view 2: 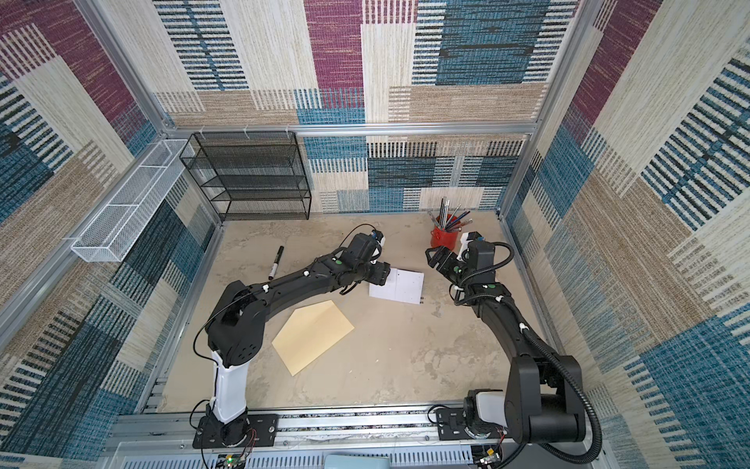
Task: Fold the letter paper in half and place it into the envelope
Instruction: Fold the letter paper at the center of the board.
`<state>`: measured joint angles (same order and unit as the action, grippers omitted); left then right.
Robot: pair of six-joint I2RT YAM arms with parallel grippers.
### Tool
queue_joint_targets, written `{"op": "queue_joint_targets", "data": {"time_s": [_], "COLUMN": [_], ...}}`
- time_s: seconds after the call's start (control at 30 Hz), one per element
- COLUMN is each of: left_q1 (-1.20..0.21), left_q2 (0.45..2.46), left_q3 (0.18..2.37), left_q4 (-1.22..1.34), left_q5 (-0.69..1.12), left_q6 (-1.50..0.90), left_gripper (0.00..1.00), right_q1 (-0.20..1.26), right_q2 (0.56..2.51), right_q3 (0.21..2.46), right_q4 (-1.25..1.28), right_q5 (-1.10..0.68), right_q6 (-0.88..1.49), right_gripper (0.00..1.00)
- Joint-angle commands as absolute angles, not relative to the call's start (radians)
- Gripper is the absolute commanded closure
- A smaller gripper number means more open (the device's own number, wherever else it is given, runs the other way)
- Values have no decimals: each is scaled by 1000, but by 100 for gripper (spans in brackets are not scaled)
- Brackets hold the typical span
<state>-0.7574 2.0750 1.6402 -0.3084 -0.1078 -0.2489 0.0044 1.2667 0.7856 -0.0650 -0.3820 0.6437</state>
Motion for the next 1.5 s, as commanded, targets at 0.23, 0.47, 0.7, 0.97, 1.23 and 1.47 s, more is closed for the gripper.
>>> {"op": "queue_joint_targets", "data": {"time_s": [0.23,0.47,0.7,0.97,1.23,1.47], "left_q1": [-757,-755,-741,-729,-730,-739], "left_q2": [2226,2278,2307,2291,2268,2219], "left_q3": [1749,1772,1781,1759,1699,1618], "left_q4": [-489,-518,-532,-520,-507,-499], "left_q5": [-169,-172,-132,-85,-35,-28], "left_q6": [-201,-214,-233,-242,-282,-331], "left_gripper": [25,24,24,25,26,27], "right_q1": [101,175,186,186,155,133], "right_q2": [1226,1308,1448,1554,1545,1456], "right_q3": [803,823,858,873,837,781], "right_q4": [-193,-204,-208,-193,-174,-178], "right_q5": [-340,-263,-192,-171,-227,-231], "right_q6": [490,464,409,395,415,413], "right_gripper": [10,10,10,10,10,10]}}
